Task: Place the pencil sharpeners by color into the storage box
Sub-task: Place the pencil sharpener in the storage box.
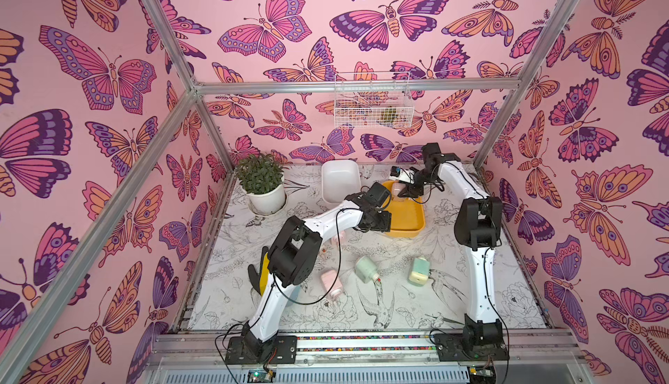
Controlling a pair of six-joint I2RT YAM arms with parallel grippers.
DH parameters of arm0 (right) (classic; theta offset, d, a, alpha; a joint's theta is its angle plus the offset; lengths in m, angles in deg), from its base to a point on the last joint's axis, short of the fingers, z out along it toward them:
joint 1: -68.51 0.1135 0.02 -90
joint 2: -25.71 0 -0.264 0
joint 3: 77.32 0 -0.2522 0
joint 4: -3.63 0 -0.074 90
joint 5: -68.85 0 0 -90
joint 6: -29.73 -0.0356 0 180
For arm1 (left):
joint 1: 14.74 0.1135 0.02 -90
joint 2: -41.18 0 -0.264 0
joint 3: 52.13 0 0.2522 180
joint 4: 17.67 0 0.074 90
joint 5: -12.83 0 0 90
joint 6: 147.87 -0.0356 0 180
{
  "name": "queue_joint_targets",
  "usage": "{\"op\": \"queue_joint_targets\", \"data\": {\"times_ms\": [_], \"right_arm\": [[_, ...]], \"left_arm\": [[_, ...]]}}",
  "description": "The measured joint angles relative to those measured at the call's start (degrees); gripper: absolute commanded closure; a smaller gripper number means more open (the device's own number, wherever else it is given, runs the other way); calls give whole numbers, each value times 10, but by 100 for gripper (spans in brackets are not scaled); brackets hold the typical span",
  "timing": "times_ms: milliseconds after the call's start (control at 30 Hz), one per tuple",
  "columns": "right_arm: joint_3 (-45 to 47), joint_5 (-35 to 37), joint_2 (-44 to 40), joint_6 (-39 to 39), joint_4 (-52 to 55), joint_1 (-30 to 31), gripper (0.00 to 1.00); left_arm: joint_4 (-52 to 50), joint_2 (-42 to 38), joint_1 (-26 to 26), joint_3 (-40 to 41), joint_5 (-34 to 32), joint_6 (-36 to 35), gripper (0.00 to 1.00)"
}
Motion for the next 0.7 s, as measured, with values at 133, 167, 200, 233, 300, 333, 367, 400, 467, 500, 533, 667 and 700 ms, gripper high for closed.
{"op": "queue_joint_targets", "data": {"times_ms": [133, 167, 200, 233, 300, 333, 367, 400, 467, 500, 533, 667, 700], "right_arm": [[0, -6, 0, 1, -12, 0, 27], [0, -6, 0, 2, -17, 0, 26], [0, -6, 0, 2, -20, 0, 25], [1, -6, 0, 3, -23, 0, 25], [4, -6, 0, 4, -31, 0, 25], [7, -6, 0, 5, -35, 0, 25], [9, -6, 0, 5, -37, 0, 25], [12, -6, 0, 5, -40, 0, 25], [18, -6, -2, 9, -44, 0, 25], [23, -5, -4, 11, -46, 0, 25], [30, -3, -8, 14, -48, 0, 25], [61, 18, -33, 30, -55, 0, 23], [68, 27, -41, 35, -58, 0, 23]], "left_arm": [[-4, 0, 0, -2, 0, -1, 34], [-5, 0, 0, -2, 0, -2, 34], [-6, 0, 0, -3, 0, -2, 34], [-6, 0, 0, -3, 0, -2, 34], [-6, 0, 0, -3, 0, -2, 34], [-6, 0, 0, -3, 0, -2, 35], [-6, 0, 0, -3, 0, -2, 34], [-6, 0, 0, -3, 0, -2, 35], [-6, 0, 0, -3, 0, -2, 34], [-6, 0, 0, -3, 0, -2, 34], [-6, 0, 0, -3, 0, -2, 34], [-8, 0, 0, -4, 0, -5, 34], [-8, 0, 0, -4, 0, -6, 34]]}}
